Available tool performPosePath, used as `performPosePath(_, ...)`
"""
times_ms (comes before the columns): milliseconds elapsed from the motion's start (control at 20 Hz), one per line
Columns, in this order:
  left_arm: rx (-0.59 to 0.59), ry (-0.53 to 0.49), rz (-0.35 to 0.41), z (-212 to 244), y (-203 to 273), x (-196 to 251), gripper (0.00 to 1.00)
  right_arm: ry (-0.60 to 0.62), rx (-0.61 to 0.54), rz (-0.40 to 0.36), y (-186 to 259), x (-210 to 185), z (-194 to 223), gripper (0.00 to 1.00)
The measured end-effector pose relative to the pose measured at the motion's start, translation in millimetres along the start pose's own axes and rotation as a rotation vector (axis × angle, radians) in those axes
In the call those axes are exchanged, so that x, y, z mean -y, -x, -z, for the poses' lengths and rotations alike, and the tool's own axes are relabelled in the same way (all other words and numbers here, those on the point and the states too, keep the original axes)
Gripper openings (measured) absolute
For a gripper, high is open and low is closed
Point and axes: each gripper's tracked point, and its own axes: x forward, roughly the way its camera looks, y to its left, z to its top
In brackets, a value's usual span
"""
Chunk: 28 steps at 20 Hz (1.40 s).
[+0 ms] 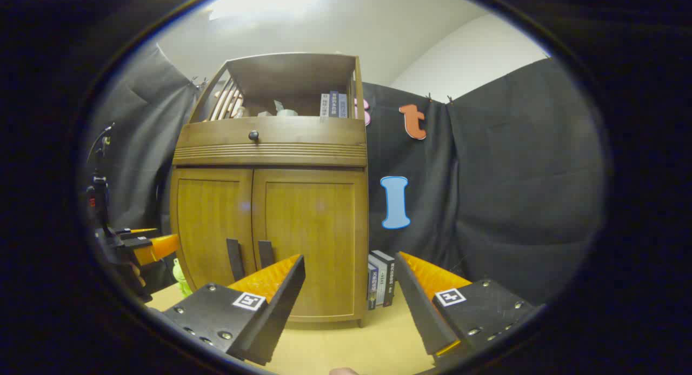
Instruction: Open the right door of the double-door shoe cabinet with the right hand, and open the left door with the left hand.
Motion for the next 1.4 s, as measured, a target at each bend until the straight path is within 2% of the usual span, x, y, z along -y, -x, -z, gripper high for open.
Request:
performPosePath(100, -0.003, 0.000, 0.012, -0.1, 0.2, 2.7, 0.98, 0.021, 0.005, -0.011, 0.9, -8.0, -2.4, 0.94)
performPosePath(150, -0.002, -0.002, 0.012, -0.9, 0.1, 2.4, 0.98, 0.034, 0.007, -0.012, 2.5, -11.3, -2.4, 0.98)
performPosePath(200, -0.001, -0.002, 0.012, -0.9, 0.6, 2.1, 0.98, 0.049, 0.008, -0.014, 3.4, -14.2, -1.8, 0.98)
performPosePath(250, -0.002, -0.001, 0.012, -1.3, 0.0, 1.6, 0.98, 0.064, 0.010, -0.014, 3.2, -16.7, -1.8, 0.94)
performPosePath(300, -0.002, -0.002, 0.011, -0.3, 0.2, 1.9, 0.98, 0.071, 0.010, -0.015, 1.3, -18.8, -0.3, 0.98)
performPosePath(350, -0.002, -0.004, 0.011, -0.5, 0.2, 1.6, 0.98, 0.074, 0.010, -0.017, 0.6, -20.0, 0.2, 0.94)
performPosePath(400, -0.003, -0.004, 0.010, -0.6, -0.4, 0.5, 0.98, 0.074, 0.010, -0.021, -0.5, -20.4, 0.3, 0.94)
performPosePath(450, -0.004, -0.005, 0.009, -0.3, -0.5, 0.0, 0.96, 0.071, 0.009, -0.025, -2.2, -20.4, 0.7, 0.98)
performPosePath(500, -0.004, -0.005, 0.008, -0.4, -0.2, -0.2, 0.96, 0.067, 0.007, -0.026, -2.8, -19.6, 1.8, 0.94)
performPosePath(550, -0.003, -0.007, 0.007, -1.4, -0.9, -0.7, 0.98, 0.063, 0.002, -0.030, -4.5, -19.3, 2.8, 0.98)
performPosePath(650, -0.003, -0.010, 0.005, -1.2, -1.5, -1.2, 0.96, 0.053, -0.007, -0.030, -9.6, -18.2, 7.6, 1.00)
performPosePath(700, -0.002, -0.010, 0.005, -1.2, -1.0, -1.4, 0.96, 0.046, -0.012, -0.032, -12.2, -19.6, 10.6, 0.94)
performPosePath(850, 0.001, -0.013, 0.008, -2.4, -0.2, -1.5, 0.98, 0.024, -0.013, -0.042, -18.8, -23.5, 11.9, 0.98)
performPosePath(1100, 0.017, 0.005, -0.004, -8.1, 1.9, -7.8, 0.98, -0.004, -0.013, -0.088, -30.7, -44.6, 14.4, 0.98)
performPosePath(1250, 0.037, 0.020, 0.002, -14.4, 1.1, -13.3, 0.96, -0.019, -0.035, -0.126, -55.9, -68.8, 24.1, 1.00)
performPosePath(1400, 0.033, 0.038, -0.032, -13.2, -0.6, -27.1, 0.96, -0.040, -0.081, -0.158, -81.8, -92.3, 46.7, 0.98)
